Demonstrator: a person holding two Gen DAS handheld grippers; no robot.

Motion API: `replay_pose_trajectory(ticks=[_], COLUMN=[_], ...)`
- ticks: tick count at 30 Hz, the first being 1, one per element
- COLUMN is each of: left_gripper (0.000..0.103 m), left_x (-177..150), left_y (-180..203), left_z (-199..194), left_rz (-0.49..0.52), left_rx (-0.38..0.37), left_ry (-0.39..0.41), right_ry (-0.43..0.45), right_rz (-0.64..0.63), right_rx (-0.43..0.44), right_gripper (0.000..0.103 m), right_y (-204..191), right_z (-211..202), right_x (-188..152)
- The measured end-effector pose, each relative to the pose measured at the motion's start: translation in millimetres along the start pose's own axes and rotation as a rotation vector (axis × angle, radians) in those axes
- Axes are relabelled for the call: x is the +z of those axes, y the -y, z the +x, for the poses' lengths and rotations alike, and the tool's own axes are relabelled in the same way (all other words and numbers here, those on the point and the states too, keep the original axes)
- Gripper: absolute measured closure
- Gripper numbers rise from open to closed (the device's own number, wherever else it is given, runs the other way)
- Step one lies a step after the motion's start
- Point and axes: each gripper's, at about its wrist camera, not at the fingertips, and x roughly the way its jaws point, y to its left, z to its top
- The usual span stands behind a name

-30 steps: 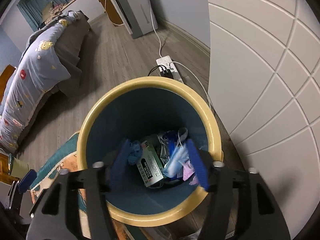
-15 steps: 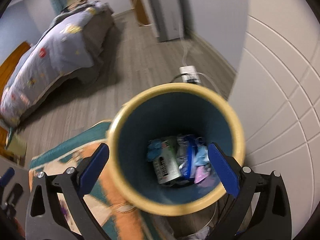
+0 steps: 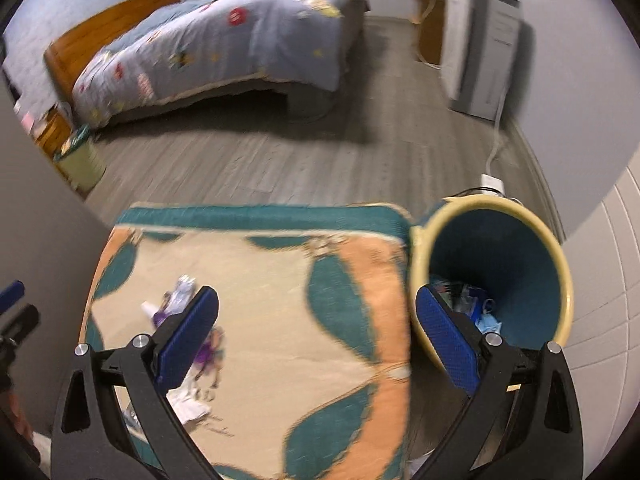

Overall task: Collect trash
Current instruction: 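Move both grippers back over the cushion toward the foil pack and tissue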

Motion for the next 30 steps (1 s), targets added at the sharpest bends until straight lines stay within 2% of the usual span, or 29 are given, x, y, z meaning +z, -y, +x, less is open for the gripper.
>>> replay_pose_trajectory(ticks=[2, 4, 7, 10, 14, 17, 19, 23, 30], left_gripper=[0.005, 0.005, 0.005, 0.005, 0.005, 0.005, 0.005, 0.005, 0.005], left_x=[-9.0, -15.7, -29.3, -42.4, -64.4, -78.5, -85.8, -104.1, -126.1], left_y=[-12.5, -18.9, -20.9, -17.9, -3.8, 4.3, 9.2, 18.2, 30.6], left_z=[6.6, 11.1, 31.8, 48.7, 78.0, 92.2, 97.7, 110.1, 121.3], left_rz=[-0.024, -0.039, -0.005, 0.01, 0.093, 0.105, 0.118, 0.178, 0.24], left_rx=[0.017, 0.007, 0.035, 0.01, -0.006, -0.035, -0.047, -0.019, -0.014], left_ry=[-0.067, -0.087, -0.163, -0.229, -0.378, -0.46, -0.495, -0.569, -0.619], right_ry=[-0.029, -0.072, -0.121, -0.142, -0.196, -0.209, -0.224, -0.263, -0.247], right_rz=[-0.045, -0.086, -0.121, -0.144, -0.121, -0.093, -0.068, -0.036, -0.012], right_rx=[0.016, 0.029, 0.036, 0.015, -0.016, -0.042, -0.046, -0.049, -0.049], right_gripper=[0.006, 0.006, 0.006, 0.006, 0.006, 0.006, 0.006, 0.006, 0.006], right_y=[-18.8, -37.5, -59.6, -75.2, -65.4, -49.2, -41.7, -36.1, -39.5], right_z=[6.4, 15.5, 26.9, 32.8, 41.7, 45.2, 48.0, 55.7, 55.1], right_x=[-8.1, -19.0, -29.7, -40.1, -49.9, -49.0, -49.5, -53.8, -50.5])
